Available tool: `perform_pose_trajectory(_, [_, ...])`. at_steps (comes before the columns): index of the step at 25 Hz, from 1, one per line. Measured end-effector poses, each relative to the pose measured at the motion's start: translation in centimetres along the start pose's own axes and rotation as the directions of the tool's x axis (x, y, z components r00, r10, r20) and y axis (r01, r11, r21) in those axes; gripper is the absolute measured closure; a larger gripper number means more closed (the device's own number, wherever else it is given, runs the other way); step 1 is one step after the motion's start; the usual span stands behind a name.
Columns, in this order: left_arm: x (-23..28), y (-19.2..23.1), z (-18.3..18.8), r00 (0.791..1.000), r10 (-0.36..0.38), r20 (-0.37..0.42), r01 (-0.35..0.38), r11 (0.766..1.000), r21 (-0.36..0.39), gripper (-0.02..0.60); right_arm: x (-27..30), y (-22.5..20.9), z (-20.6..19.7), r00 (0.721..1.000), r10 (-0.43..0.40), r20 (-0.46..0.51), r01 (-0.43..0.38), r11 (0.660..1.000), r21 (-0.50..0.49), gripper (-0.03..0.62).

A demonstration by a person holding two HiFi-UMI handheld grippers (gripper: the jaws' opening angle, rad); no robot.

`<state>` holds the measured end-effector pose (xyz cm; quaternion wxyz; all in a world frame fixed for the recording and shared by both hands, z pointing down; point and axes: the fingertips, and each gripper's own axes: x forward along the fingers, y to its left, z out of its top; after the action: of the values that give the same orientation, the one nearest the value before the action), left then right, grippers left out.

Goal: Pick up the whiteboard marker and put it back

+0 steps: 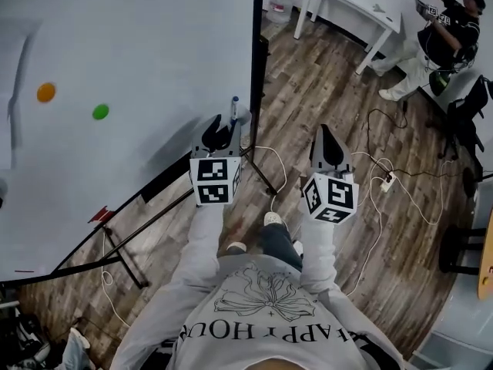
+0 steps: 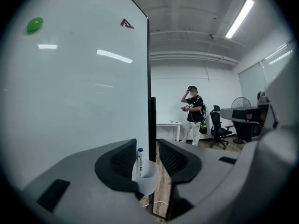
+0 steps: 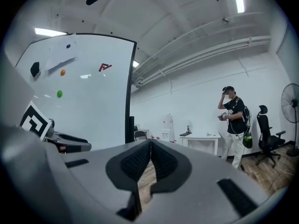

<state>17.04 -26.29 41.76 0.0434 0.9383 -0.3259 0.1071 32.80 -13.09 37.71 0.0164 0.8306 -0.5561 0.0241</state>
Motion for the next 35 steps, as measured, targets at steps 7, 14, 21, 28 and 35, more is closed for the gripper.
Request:
perform_pose_trajectory(7, [6.0,0.2,-2.3,0.989,0.092,-0.114,-0.093,0.996,-0.003,0.448,5.5,-2.3,-1.8,0.996,0.082,-0.047,-0.081,0.997,0.019,0.591])
perform_pose_trajectory(14, [9.9,0.9,-5.3,0.952,0.188,-0.240,-0.199,0.980,-0.022,0.448,8.7,-4.0,-4.5,0.984,0.146,-0.104,-0.142,0.989,0.044,0.591])
perform_pose_trajectory(21, [12.1,1.6,-6.8,0.918,0.258,-0.300,-0.272,0.962,-0.004,0.448,11.2,-4.6,-7.0,0.968,0.201,-0.151,-0.193,0.979,0.067,0.591])
perform_pose_trajectory(28, [13.3,2.0,-7.1,0.890,0.301,-0.343,-0.324,0.946,-0.012,0.448,12.2,-4.5,-8.3,0.953,0.247,-0.173,-0.237,0.968,0.077,0.591])
perform_pose_trajectory(35, [14.0,2.1,-7.7,0.862,0.338,-0.377,-0.366,0.931,0.000,0.481,13.0,-4.6,-8.7,0.947,0.269,-0.175,-0.258,0.962,0.084,0.591])
